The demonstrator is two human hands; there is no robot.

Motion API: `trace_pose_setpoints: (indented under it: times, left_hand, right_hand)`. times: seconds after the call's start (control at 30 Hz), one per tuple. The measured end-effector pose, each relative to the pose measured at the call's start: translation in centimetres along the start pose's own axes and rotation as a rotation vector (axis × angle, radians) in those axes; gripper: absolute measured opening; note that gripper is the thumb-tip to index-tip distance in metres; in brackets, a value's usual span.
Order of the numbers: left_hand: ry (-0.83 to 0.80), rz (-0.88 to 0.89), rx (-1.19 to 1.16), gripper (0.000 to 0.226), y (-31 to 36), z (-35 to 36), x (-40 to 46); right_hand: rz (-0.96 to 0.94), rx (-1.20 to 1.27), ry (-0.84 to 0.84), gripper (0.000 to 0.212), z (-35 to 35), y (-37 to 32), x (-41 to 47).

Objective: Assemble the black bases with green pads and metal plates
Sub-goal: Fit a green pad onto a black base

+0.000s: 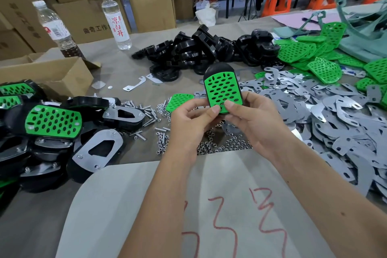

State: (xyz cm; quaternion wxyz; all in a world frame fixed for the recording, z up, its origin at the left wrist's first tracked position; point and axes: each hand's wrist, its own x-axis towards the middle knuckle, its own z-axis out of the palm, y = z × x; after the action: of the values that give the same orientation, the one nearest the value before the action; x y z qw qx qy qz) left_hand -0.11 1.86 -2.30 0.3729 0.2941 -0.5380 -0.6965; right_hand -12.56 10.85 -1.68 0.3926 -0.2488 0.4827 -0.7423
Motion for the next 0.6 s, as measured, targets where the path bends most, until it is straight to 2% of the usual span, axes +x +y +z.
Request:
trace_pose_setpoints:
  times: [0.2,0.4,0.6]
  left_hand:
    - [0.041,0.044,0.018,0.022,0.12,0.43,-0.09]
    - [0.033,0.027,0.012,0.021,0.16,0.14,-0.19]
    - [0.053,-0.021,0.009,0.019,0.1,0.08,-0.16]
  right_hand:
    - [-0.034,-0.292,0.021,0.014,-1.02,-0.07,0.24]
    - [0.047,-0.166,-0.115,0.026,-1.01,-0.29,0.05]
    - [0.048,-0.134,-0.119,0.031,-0.99,-0.46,-0.02]
